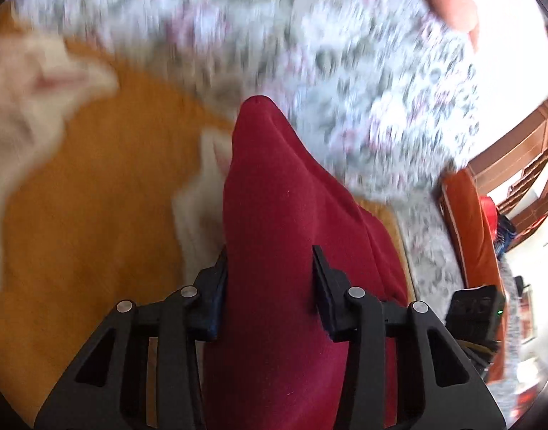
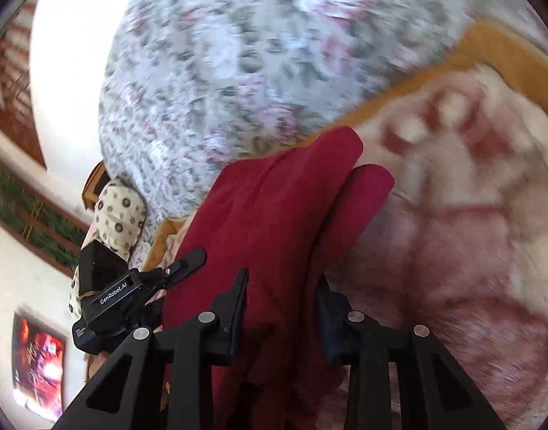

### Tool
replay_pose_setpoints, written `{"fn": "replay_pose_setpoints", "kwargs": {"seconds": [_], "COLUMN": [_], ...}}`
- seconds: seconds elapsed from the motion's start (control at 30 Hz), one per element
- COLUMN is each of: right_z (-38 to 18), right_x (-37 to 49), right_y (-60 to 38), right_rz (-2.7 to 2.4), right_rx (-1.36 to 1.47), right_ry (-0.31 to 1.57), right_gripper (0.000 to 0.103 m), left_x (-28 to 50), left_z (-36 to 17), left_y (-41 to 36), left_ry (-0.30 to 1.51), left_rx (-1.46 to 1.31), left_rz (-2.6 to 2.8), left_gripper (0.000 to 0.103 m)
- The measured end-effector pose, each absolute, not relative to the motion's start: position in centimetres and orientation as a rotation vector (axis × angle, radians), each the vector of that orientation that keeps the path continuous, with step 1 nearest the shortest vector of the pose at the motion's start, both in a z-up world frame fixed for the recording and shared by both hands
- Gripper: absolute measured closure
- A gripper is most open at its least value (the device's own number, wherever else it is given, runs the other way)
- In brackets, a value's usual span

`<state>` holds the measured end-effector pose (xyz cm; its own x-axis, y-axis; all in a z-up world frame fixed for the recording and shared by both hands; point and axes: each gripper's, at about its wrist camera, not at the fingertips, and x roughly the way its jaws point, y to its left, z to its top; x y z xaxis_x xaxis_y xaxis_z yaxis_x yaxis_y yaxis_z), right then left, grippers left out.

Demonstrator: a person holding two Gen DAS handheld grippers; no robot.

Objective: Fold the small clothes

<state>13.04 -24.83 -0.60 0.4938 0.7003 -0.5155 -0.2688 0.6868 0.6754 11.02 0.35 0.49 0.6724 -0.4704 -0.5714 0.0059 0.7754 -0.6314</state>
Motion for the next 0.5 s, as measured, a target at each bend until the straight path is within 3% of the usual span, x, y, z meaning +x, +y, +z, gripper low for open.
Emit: {"fn": "replay_pose_setpoints", "kwargs": {"seconds": [0.13, 0.27, 0.33, 0.4, 0.5], "right_z": [0.8, -1.1, -3.9, -6.0, -6.2], "right_x": [15.8, 18.6, 19.5, 19.1, 19.2], "right_y": [-21.2, -18.7, -18.0, -18.5, -19.2], "right_rz": [0.657, 0.615, 0.551, 0.52, 0.551], "right_rx": [0.527, 0.501, 0.536, 0.614, 0.621], "right_ry": [0.842, 0.886, 0.957, 0.943, 0.944], "right_gripper": [0.071, 0.07, 0.066, 0.056, 0.056], "left_x": [11.7, 13.5, 14.9, 15.1, 15.0], "left_z": [2.1, -1.4, -3.2, -2.8, -2.3], "left_y": [3.1, 5.4, 5.6, 5.6, 3.5], "left_ry": [0.713, 0.862, 0.954, 0.904, 0.871], "left_rx": [-0.569, -0.629, -0.604, -0.568, -0.399], "left_rz": [-0.22, -0.137, -0.073, -0.069, -0.042], "left_gripper": [0.062, 0.059, 0.052, 0.049, 0.045]}}
